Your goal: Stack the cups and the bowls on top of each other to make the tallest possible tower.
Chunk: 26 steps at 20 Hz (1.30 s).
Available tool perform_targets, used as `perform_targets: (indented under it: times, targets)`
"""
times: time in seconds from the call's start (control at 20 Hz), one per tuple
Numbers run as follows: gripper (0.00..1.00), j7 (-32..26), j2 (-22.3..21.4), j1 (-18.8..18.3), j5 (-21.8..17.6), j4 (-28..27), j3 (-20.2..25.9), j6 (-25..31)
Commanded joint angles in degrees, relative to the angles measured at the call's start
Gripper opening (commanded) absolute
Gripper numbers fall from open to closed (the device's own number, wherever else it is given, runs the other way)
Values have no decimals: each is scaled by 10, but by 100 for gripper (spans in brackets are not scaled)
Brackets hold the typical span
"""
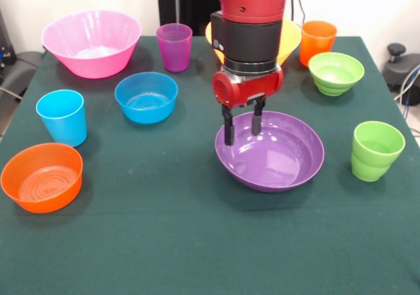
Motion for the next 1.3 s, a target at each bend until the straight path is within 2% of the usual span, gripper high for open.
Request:
perform_targets:
  times: [0.05, 0.3, 0.75, 1.0, 1.3]
  targets:
    - [100, 2, -7, -18, -25, -10, -6, 30]
    - [100, -1, 17, -15, -30, -26, -2, 31]
    - [100, 32, 49, 18, -35, -59, -30, 7]
    - [100, 3, 67, 2, -29, -59, -9, 12]
    - [100, 5, 70, 3, -34, -58, -15, 6]
